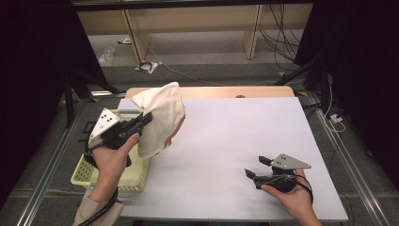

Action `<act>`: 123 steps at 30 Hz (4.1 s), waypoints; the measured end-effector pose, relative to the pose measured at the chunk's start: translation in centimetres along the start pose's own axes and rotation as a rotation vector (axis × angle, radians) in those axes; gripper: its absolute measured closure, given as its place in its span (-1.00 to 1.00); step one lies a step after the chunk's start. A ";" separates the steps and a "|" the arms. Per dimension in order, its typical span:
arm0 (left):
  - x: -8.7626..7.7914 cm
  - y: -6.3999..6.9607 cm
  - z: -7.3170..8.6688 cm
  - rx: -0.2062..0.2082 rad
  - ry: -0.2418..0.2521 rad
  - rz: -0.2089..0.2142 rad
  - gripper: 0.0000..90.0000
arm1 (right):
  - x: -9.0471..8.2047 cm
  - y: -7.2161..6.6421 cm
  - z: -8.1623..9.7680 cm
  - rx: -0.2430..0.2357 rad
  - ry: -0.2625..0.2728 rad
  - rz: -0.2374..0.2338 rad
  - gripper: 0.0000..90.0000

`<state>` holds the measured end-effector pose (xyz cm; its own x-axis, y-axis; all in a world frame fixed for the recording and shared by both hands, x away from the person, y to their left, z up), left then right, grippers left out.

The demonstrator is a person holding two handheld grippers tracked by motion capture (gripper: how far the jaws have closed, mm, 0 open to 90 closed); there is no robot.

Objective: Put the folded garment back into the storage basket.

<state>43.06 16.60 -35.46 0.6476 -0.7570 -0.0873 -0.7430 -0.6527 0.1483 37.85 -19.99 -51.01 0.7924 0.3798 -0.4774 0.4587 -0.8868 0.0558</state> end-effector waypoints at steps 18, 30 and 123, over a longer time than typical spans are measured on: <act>-0.7 -0.5 -0.5 0.002 0.012 -0.014 0.87 | 0.0 0.0 0.0 -0.001 0.000 0.000 -0.41; -1.1 -0.9 -0.8 0.001 0.019 -0.026 0.87 | 0.0 0.0 0.0 0.000 0.001 0.000 -0.41; -5.1 -3.8 -0.3 -0.045 0.011 -0.092 0.87 | -0.1 0.2 -0.1 0.007 0.004 0.003 -0.41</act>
<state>42.58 22.96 -35.24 0.7150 -0.6931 -0.0914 -0.6718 -0.7174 0.1844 37.87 -20.21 -50.88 0.7955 0.3780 -0.4736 0.4535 -0.8898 0.0515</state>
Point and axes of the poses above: each handheld gripper's, and its own axes: x roughly forward along the jaws, z roughly out of its underside, y roughly to its right, the point moved 8 cm from there along x, roughly forward along the jaws, and after that the axes turned 15 degrees about z, right-handed, at the moved point
